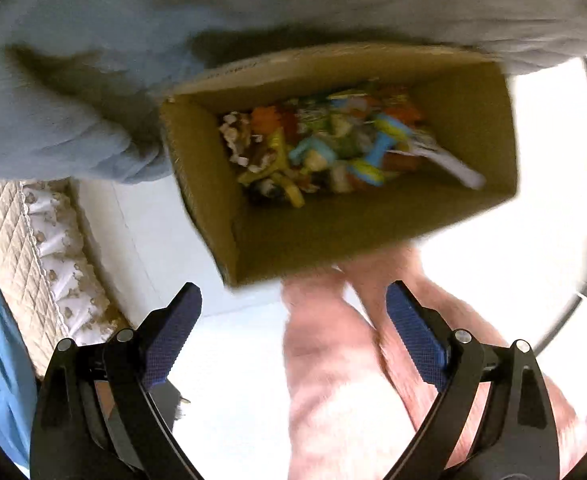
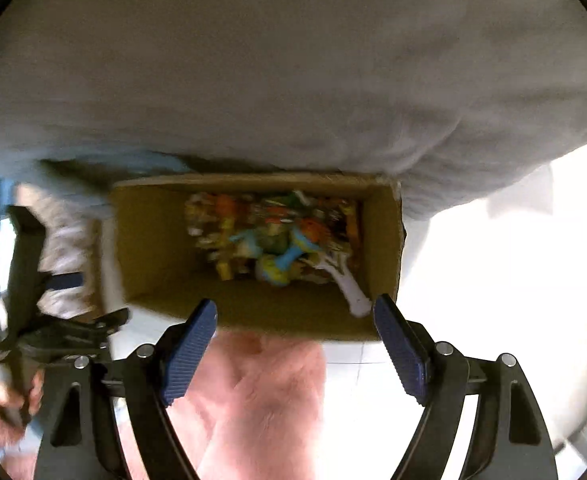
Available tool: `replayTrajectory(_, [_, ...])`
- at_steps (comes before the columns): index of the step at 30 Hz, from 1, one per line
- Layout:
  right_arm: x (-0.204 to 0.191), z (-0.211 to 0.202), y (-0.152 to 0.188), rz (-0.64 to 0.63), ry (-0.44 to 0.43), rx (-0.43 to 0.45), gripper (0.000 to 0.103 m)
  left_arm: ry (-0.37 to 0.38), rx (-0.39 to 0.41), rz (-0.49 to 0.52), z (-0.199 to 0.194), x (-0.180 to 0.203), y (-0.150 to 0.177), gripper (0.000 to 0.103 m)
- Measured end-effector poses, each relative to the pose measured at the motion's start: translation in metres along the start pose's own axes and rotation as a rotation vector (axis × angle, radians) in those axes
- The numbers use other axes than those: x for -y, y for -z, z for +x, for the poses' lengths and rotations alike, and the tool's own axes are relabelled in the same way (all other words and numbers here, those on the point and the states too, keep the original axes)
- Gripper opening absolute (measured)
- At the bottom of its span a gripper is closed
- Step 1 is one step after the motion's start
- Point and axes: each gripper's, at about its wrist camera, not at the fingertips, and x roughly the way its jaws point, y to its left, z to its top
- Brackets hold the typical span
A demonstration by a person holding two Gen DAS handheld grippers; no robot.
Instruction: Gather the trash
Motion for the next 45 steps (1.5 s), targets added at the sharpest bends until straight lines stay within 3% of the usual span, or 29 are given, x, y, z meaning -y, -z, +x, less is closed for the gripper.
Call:
replayTrajectory(2, [-0.012,-0.066,0.001,-0.039,-0.125,0.072,0.079,0.061,0.028,0.030,-0.046,0.005,0.023,0.091])
replayTrajectory(5, [-0.024,-0.153,-0.013,-0.057,-0.304,0.239,0.083,0.070,0.120,0.099,-0.110,0.015,0.051,0.091])
replayTrajectory(6, [-0.026,-0.182,-0.026,-0.066,-0.293,0.332,0.092,0.063,0.150,0.112,-0.127,0.017,0.057,0.091])
replayTrajectory(8, [-0.026,-0.211,-0.052,-0.080,-0.186,0.474,0.098,0.063,0.217,0.107,-0.160,0.017,0.063,0.091])
replayTrajectory(10, [-0.021,-0.216,-0.095,-0.079,0.003,0.556,0.098,0.080,0.285,0.076,-0.186,0.013,0.064,0.091])
replayTrajectory(12, [-0.012,-0.206,-0.138,-0.064,0.122,0.575,0.089,0.094,0.374,0.028,-0.216,0.004,0.067,0.091])
replayTrajectory(16, [0.002,-0.173,-0.203,-0.033,0.205,0.540,0.081,0.096,0.463,-0.054,-0.247,-0.009,0.067,0.091])
replayTrajectory(19, [0.003,-0.154,-0.230,-0.031,0.197,0.481,0.069,0.070,0.494,-0.096,-0.262,-0.017,0.064,0.091])
replayTrajectory(20, [-0.001,-0.151,-0.235,-0.035,0.201,0.464,0.051,0.064,0.509,-0.108,-0.265,-0.019,0.062,0.091])
replayTrajectory(21, [-0.001,-0.150,-0.236,-0.043,0.176,0.462,0.041,0.066,0.523,-0.116,-0.271,-0.021,0.061,0.091])
replayTrajectory(25, [0.002,-0.157,-0.230,-0.023,0.116,0.470,0.041,0.043,0.587,-0.129,-0.294,-0.026,0.043,0.091])
replayTrajectory(30, [0.009,-0.193,-0.186,0.024,-0.030,0.523,0.041,0.123,0.634,-0.190,-0.325,-0.039,-0.020,0.091])
replayTrajectory(34, [0.005,-0.205,-0.145,0.014,-0.084,0.510,0.041,0.170,0.669,-0.163,-0.347,-0.037,-0.097,0.091])
replayTrajectory(38, [0.009,-0.211,-0.116,0.047,-0.137,0.498,0.041,0.238,0.650,-0.133,-0.361,-0.036,-0.193,0.091])
replayTrajectory(42, [0.015,-0.211,-0.098,0.068,-0.146,0.485,0.041,0.208,0.634,-0.207,-0.369,-0.045,-0.261,0.091])
replayTrajectory(45, [0.022,-0.208,-0.090,0.095,-0.137,0.474,0.041,0.140,0.556,-0.249,-0.362,-0.044,-0.301,0.091])
